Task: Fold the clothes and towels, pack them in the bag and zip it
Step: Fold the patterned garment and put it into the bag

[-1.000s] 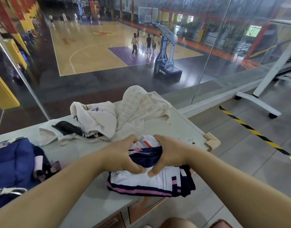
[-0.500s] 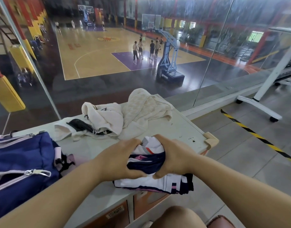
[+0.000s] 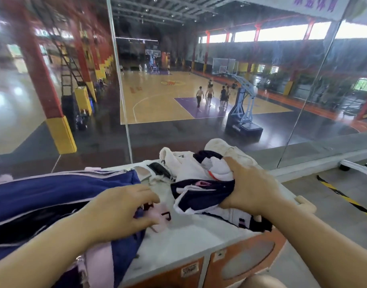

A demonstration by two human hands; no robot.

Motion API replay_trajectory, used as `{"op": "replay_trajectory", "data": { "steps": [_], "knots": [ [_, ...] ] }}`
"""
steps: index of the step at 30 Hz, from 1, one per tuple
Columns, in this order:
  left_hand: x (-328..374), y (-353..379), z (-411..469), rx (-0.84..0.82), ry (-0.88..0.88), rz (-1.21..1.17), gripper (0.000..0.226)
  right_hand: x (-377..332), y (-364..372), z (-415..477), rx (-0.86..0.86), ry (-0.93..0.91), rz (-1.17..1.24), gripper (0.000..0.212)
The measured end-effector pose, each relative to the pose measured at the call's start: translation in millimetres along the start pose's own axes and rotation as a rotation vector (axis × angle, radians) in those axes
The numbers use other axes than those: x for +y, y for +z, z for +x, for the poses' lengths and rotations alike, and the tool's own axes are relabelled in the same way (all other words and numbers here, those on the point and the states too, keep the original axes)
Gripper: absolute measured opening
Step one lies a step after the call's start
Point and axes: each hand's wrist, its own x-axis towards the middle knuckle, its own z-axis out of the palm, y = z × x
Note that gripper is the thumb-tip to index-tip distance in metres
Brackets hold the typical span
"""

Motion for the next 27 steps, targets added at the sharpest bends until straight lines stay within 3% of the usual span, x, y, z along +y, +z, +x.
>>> {"op": "replay_trajectory", "data": {
  "steps": [3,6,10,15,19,22,27],
  "knots": [
    [-23.1,-21.2,-42.8,0.099,-0.101,0.045,0.050,-28.7,-11.4,4.9,0.129,0.027,0.083,0.086],
    [-45.5,-37.9,-83.7,0.124,-0.278,0.039,0.042,-64.5,-17.8,8.4,0.151,0.023,0.251,0.084],
    [-80.9,-44.0,-139.0,0.111,-0.464,0.045,0.010,-120.6,-15.2,9.4,0.189,-0.074,0.447,0.074],
    [-125.4,-39.3,-196.0,-0.061,-0.638,0.138,0.016,-186.1,-0.2,7.4,0.201,-0.195,0.575,0.076],
    [-151.1,-34.6,-220.3,-0.181,-0.733,0.172,0.026,-228.0,4.5,3.4,0.137,-0.311,0.528,0.070],
    [-154.0,-30.8,-222.2,-0.300,-0.752,0.355,0.034,-250.5,10.8,2.6,0.125,-0.378,0.432,0.074],
    [-153.0,-33.6,-217.4,-0.266,-0.817,0.414,0.034,-270.6,26.6,3.6,0.163,-0.504,0.262,0.081]
  ]
}}
